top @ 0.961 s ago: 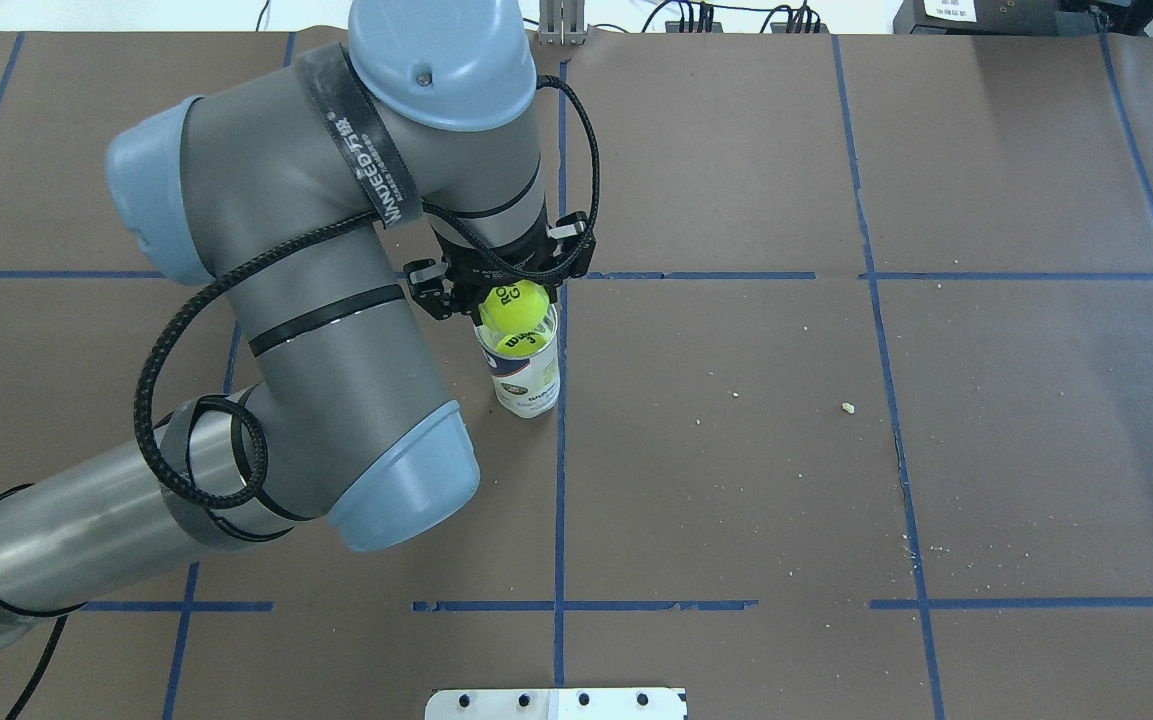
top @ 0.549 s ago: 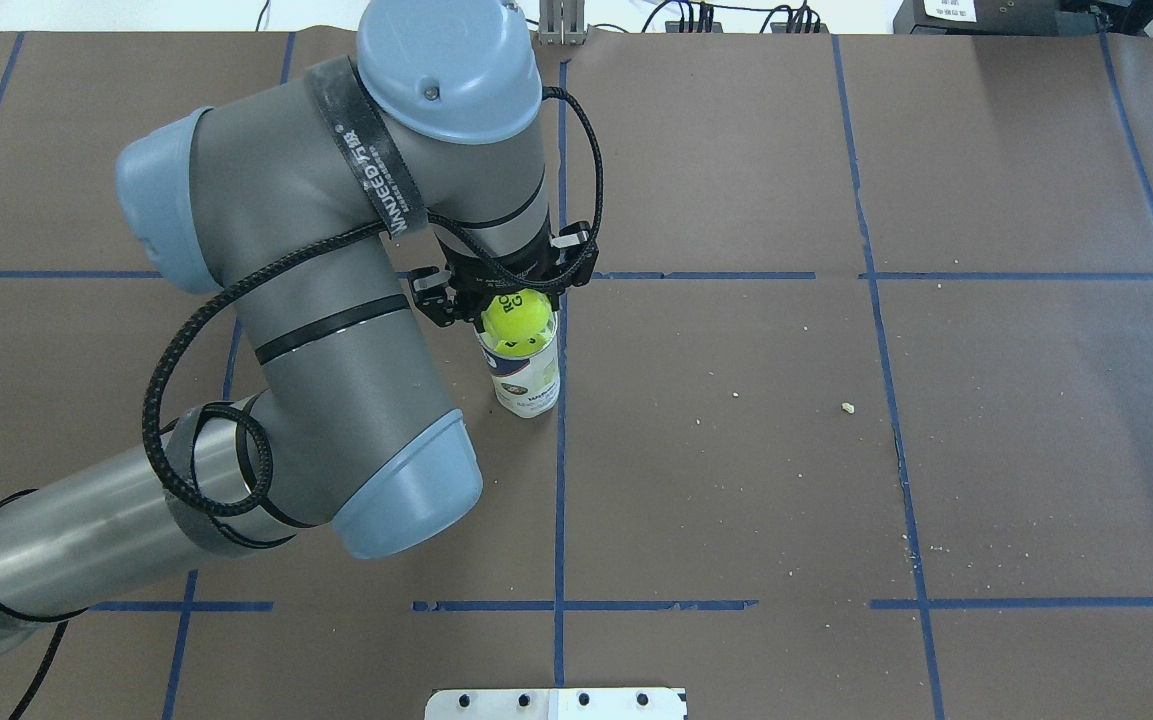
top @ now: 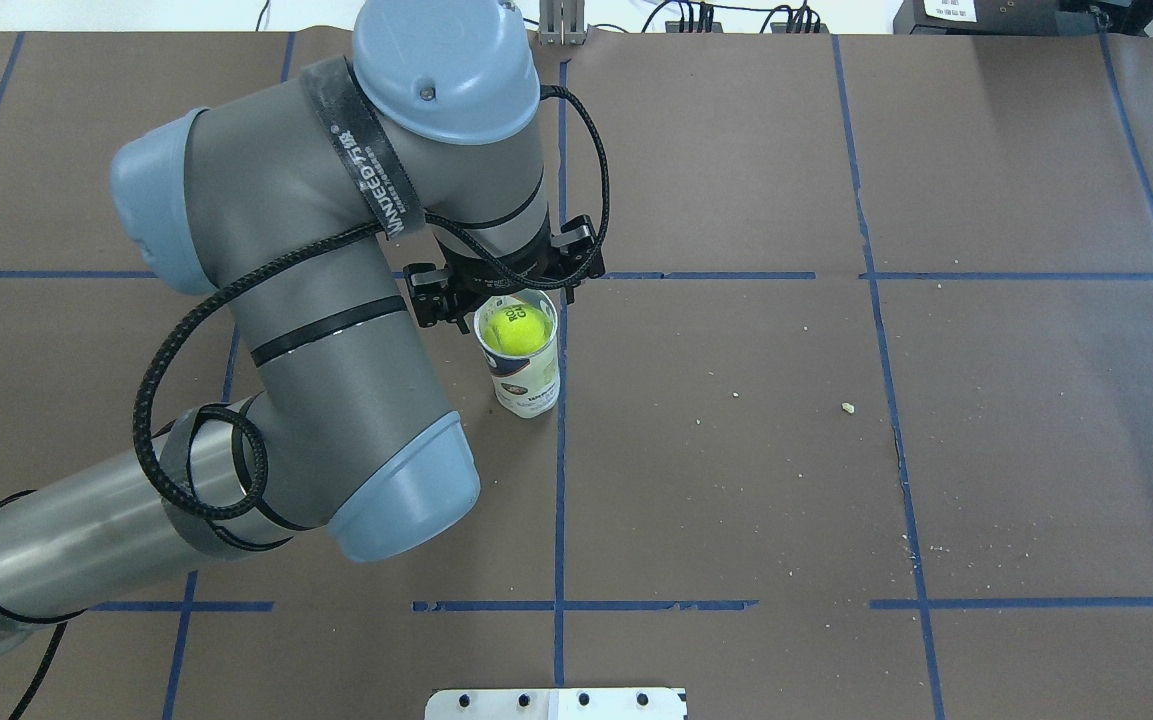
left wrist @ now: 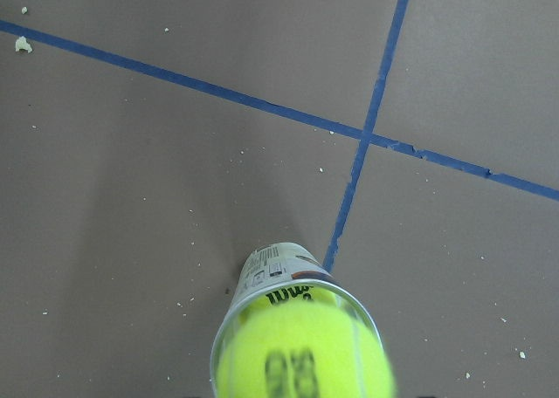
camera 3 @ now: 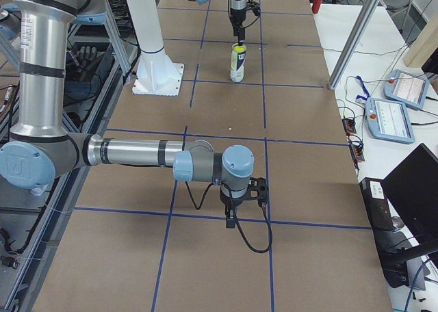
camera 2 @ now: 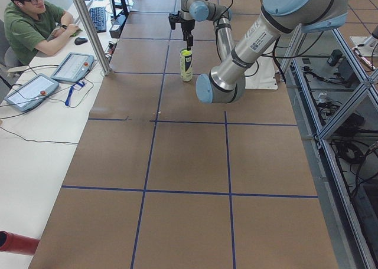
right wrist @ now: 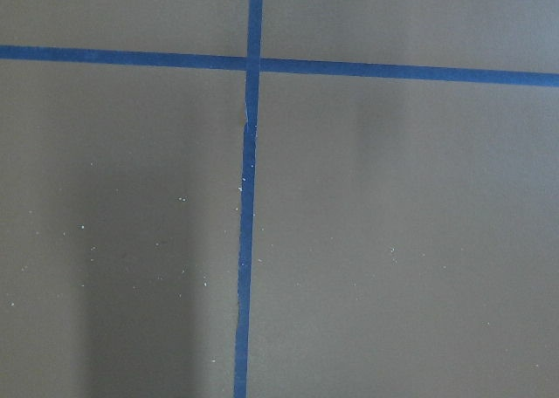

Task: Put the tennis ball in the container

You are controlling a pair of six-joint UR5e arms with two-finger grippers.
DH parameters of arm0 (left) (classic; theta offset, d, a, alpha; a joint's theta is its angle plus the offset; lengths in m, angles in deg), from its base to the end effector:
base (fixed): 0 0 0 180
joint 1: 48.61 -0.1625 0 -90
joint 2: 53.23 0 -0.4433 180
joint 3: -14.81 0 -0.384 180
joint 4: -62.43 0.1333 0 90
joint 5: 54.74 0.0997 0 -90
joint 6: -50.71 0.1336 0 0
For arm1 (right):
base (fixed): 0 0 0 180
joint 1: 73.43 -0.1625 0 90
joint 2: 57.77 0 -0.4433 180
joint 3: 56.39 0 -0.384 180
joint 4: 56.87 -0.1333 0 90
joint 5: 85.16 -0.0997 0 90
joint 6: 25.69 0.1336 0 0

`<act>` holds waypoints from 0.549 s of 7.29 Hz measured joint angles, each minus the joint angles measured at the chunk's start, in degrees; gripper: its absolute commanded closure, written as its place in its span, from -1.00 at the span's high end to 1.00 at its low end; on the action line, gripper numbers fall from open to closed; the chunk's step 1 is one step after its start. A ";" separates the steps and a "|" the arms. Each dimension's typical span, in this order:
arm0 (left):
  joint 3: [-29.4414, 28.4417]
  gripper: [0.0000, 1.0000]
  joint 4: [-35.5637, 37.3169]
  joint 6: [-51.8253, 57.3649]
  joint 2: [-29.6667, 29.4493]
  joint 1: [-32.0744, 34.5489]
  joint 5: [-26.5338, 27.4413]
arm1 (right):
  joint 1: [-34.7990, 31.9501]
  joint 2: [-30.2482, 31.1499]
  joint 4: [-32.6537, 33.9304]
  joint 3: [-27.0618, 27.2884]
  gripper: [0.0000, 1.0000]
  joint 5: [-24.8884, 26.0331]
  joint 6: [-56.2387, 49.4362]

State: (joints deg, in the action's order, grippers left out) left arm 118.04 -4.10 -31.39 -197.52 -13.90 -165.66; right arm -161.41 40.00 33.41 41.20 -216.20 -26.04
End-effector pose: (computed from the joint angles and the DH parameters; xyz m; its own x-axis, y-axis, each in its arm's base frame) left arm 0.4981 -0.4491 0.0868 0.6303 -0.2804 -0.7240 0.2435 0.9568 -0.1586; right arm 0.0306 -0.4243 0.7045 0.7537 -0.0274 0.6566 0.0399 0.9992 -0.0040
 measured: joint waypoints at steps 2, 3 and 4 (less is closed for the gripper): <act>0.26 0.99 0.00 0.18 0.13 0.01 0.00 | 0.00 0.03 -0.01 -0.01 1.00 0.00 0.00; 0.84 0.98 0.01 1.21 0.52 0.14 0.00 | 0.00 0.03 -0.01 -0.02 1.00 0.00 0.00; 3.01 0.98 0.01 3.61 2.35 0.45 0.00 | 0.00 0.01 -0.01 -0.02 1.00 0.00 0.00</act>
State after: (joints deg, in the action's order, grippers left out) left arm 121.05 -4.09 -27.78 -195.17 -13.45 -165.66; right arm -161.41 40.00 33.40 41.18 -216.20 -26.05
